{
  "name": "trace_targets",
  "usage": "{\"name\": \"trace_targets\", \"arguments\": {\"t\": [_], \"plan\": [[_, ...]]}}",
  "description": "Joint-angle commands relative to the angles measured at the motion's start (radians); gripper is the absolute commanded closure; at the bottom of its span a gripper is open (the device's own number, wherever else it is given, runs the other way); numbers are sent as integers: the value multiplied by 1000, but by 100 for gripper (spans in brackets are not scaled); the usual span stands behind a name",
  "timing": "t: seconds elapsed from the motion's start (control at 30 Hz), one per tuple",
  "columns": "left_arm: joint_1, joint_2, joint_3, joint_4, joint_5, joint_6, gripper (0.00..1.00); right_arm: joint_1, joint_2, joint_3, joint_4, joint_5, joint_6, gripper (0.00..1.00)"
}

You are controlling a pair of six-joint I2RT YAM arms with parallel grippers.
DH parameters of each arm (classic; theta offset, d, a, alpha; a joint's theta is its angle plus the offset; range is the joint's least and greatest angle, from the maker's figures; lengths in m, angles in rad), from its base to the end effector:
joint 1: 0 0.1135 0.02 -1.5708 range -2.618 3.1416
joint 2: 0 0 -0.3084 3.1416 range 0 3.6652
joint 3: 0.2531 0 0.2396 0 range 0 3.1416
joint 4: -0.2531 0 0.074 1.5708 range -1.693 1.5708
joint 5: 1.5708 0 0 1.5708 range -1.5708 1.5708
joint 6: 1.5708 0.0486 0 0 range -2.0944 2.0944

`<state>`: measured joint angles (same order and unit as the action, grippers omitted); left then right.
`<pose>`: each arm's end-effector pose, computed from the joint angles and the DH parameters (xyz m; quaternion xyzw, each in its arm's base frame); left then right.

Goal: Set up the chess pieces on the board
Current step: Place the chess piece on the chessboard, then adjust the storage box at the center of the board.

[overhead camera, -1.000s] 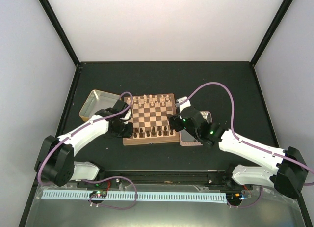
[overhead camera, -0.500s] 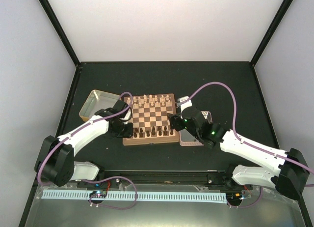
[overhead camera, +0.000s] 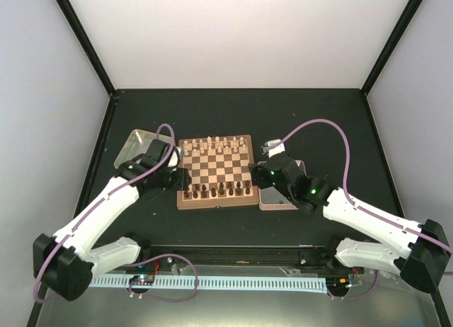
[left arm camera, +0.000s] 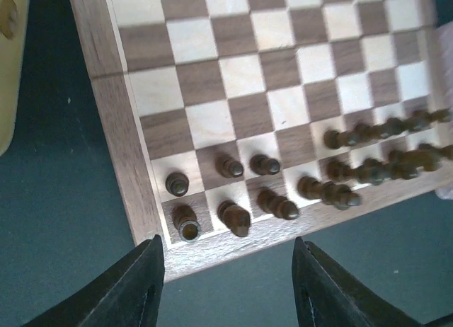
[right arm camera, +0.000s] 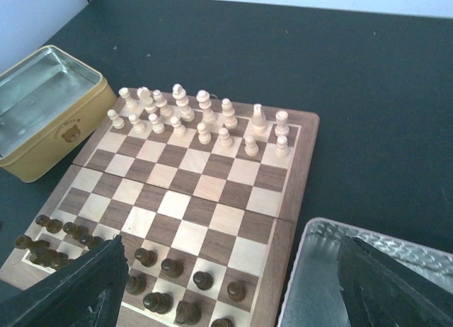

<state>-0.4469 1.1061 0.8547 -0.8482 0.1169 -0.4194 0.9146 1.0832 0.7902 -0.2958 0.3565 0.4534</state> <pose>0.1571 -0.0816 0.2807 0.0270 0.9704 -0.1494 0.1877 0.1442 0.1595 0.3100 -0.1170 0.8640 0.1720 0.4585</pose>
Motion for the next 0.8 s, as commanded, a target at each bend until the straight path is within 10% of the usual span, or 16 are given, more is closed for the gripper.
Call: {"name": "trace_targets", "arguments": {"t": [0.0, 0.47, 0.77], "plan": [[3, -137, 51, 15, -24, 18, 47, -43, -22, 34, -146, 22, 112, 20], [4, -408, -32, 218, 7, -11, 39, -237, -62, -40, -542, -62, 373, 20], [4, -379, -62, 239, 51, -34, 38, -237, -199, -235, -500, -273, 520, 20]]}}
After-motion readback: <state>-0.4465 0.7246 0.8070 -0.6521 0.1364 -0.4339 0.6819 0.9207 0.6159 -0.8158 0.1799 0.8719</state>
